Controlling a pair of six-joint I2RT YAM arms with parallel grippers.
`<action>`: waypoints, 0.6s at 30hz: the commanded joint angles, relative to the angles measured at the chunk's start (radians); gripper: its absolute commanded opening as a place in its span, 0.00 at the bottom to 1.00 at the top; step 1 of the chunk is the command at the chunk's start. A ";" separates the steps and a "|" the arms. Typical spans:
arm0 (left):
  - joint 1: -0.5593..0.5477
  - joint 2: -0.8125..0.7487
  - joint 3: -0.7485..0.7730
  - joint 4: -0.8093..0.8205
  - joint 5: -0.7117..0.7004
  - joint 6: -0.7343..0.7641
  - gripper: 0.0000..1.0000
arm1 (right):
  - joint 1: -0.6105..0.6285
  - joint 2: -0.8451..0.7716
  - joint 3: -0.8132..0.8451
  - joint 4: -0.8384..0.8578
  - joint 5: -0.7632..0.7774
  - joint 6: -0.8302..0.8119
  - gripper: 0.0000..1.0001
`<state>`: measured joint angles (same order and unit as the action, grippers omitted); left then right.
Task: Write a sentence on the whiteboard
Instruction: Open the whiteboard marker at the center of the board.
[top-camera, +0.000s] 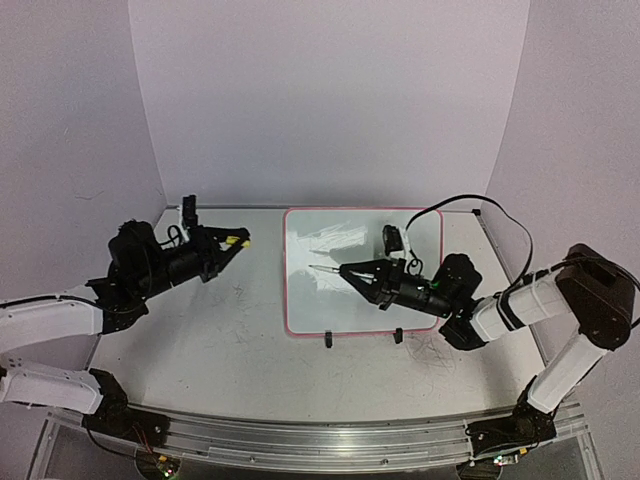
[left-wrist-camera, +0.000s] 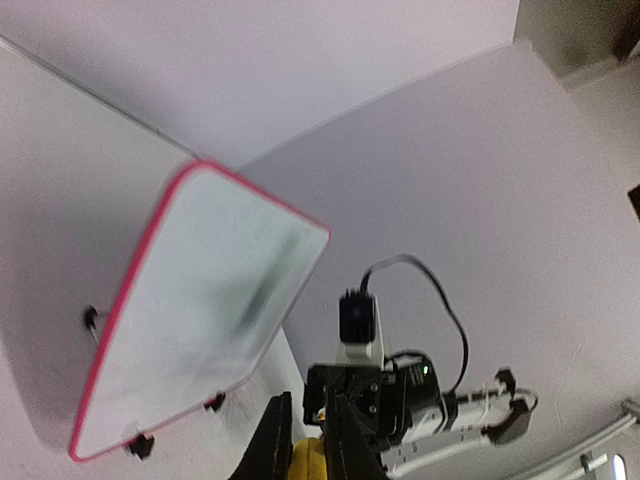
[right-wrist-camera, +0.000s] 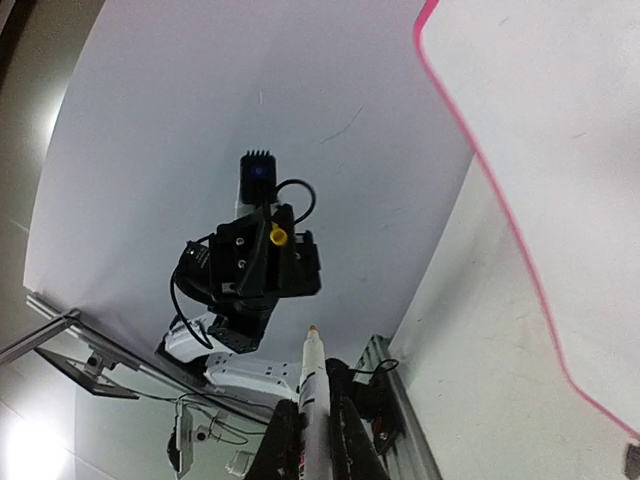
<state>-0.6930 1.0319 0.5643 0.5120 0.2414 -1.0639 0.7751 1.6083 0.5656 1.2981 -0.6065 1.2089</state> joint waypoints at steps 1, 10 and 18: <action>0.093 -0.107 -0.013 -0.041 0.020 0.005 0.00 | -0.074 -0.169 -0.110 0.299 -0.054 -0.106 0.00; 0.101 0.084 0.115 -0.656 -0.203 0.287 0.00 | -0.011 -0.553 0.150 -0.964 0.390 -0.809 0.00; 0.097 0.299 0.120 -0.665 -0.290 0.375 0.00 | -0.010 -0.543 0.253 -1.055 0.422 -0.892 0.00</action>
<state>-0.5953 1.2923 0.6422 -0.1142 0.0468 -0.7696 0.7628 1.0442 0.7876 0.3692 -0.2373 0.4178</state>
